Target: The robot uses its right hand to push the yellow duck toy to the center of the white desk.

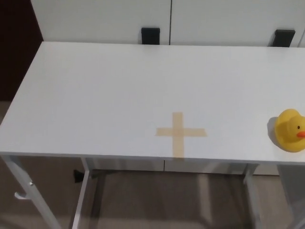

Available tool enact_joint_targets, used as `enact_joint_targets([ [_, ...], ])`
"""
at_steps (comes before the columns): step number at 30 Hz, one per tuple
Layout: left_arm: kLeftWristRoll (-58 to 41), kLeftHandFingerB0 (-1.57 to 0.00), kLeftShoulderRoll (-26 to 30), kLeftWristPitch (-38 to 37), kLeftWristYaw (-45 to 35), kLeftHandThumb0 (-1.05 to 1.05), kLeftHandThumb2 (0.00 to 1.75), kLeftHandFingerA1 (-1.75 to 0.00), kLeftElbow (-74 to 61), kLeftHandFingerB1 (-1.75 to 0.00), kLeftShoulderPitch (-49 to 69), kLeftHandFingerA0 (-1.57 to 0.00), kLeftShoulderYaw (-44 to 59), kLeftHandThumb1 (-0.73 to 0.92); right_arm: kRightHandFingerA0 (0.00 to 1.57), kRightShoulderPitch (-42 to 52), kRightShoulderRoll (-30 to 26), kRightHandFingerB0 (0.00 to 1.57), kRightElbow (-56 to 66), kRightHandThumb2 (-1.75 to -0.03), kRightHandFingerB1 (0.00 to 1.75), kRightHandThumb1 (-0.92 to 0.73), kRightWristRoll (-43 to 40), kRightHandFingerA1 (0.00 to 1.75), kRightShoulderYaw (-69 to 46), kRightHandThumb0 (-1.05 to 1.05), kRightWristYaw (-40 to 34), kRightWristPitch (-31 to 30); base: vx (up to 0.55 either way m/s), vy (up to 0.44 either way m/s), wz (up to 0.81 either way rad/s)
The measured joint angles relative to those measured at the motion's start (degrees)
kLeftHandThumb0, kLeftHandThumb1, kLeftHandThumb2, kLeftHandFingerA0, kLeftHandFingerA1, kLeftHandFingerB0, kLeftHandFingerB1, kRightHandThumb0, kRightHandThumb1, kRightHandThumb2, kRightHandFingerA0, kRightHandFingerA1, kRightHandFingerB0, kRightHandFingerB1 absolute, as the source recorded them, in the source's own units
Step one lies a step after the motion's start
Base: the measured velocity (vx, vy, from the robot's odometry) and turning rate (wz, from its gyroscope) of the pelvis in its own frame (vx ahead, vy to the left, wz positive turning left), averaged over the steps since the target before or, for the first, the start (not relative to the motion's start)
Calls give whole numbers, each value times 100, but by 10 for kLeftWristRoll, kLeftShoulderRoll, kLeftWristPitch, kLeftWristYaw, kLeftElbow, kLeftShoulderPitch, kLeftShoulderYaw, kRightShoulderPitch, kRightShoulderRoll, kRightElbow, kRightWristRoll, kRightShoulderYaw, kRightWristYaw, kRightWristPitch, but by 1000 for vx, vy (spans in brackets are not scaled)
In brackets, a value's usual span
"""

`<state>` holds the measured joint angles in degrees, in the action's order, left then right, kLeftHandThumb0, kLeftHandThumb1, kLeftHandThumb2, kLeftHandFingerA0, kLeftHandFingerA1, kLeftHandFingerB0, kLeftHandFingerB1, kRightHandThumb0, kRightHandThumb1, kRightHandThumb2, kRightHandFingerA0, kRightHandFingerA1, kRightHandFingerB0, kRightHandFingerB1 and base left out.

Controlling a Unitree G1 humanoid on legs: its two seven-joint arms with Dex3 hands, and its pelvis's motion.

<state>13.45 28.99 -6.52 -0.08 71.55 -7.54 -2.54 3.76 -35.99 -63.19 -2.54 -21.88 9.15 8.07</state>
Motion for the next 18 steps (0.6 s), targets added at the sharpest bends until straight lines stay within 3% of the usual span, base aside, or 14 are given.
enact_joint_targets([
  [1, 0, -84, 0, 0, 0, -22, 59, -47, 0, -51, 0, -71, 0, 64, 97, 0, 0, 81, 0, -100, 56, -41, 0, 54, 0, -8, 0, 0, 0, 0, 0],
  [2, 0, -85, 0, 0, 0, -23, 59, -43, 0, -51, 0, -66, 0, 64, 42, 0, 0, 28, 0, -89, 60, -51, 0, 73, 0, -59, 0, 0, 0, 0, 0],
  [4, 0, -85, 0, 0, 0, -23, 59, -43, 8, -51, -1, -66, -5, 64, 42, -2, 0, 28, -8, -89, 60, -51, -9, 73, -10, -59, 11, 16, 0, 0, 0],
  [5, 1, -85, 0, 0, 0, -22, 59, -41, 8, -52, -1, -59, -6, 63, 17, -3, 0, 17, -8, -62, 55, -71, -12, 72, -16, -67, 11, 16, 0, 0, 0],
  [6, 1, -84, 0, 0, 0, -19, 60, -42, 8, -53, 0, -60, -7, 66, 7, -6, 0, 7, -8, -64, 54, -79, -21, 70, -34, -77, 10, 17, 0, 0, 0],
  [7, 1, -84, -1, 0, -1, -19, 60, -42, 9, -53, 3, -60, -9, 66, 7, -19, -6, 7, -8, -64, 54, -79, -34, 70, -61, -77, 9, 19, -21, 4, -8],
  [8, 0, -85, -1, 0, -1, -21, 59, -42, 9, -53, 4, -62, -9, 63, 9, -28, -9, 0, -8, -102, 45, -66, -40, 59, -73, -82, 9, 20, 0, 0, 0],
  [9, 0, -85, -2, -1, -1, -21, 59, -42, 9, -53, 5, -62, -8, 63, 9, -45, -18, 0, -7, -102, 45, -66, -49, 59, -88, -82, 8, 21, 0, 0, 0],
  [10, -1, -86, -2, -1, -1, -21, 59, -42, 9, -53, 6, -61, -8, 63, 1, -57, -24, 8, -4, -103, 32, -69, -53, 51, -96, -80, 8, 21, 7, 13, -6],
  [12, -1, -83, -2, -2, -1, -20, 59, -43, 8, -50, 6, -68, -8, 68, 0, -91, -43, 3, 9, -108, 40, -72, -64, 53, -113, -86, 6, 24, 0, 0, 0],
  [13, -1, -83, -2, -2, -1, -20, 59, -43, 8, -50, 7, -68, -8, 68, 0, -111, -53, 3, 23, -108, 40, -72, -69, 53, -120, -86, 4, 26, 0, 0, 0],
  [15, -1, -83, -2, -2, -1, -22, 60, -47, 8, -51, 7, -70, -8, 64, 8, -131, -57, 13, 48, -108, 58, -67, -72, 62, -123, -88, 1, 27, 27, -3, 6],
  [16, -1, -86, -2, -2, -1, -22, 60, -45, 9, -52, 7, -67, -8, 64, 8, -147, -57, 16, 74, -69, 59, -82, -73, 72, -123, -99, -2, 26, 0, 0, 0],
  [18, -1, -85, -2, -2, -1, -21, 60, -45, 9, -51, 6, -69, -8, 65, 7, -171, -57, 14, 112, -68, 64, -82, -76, 78, -122, -101, -6, 23, 11, -3, 3],
])
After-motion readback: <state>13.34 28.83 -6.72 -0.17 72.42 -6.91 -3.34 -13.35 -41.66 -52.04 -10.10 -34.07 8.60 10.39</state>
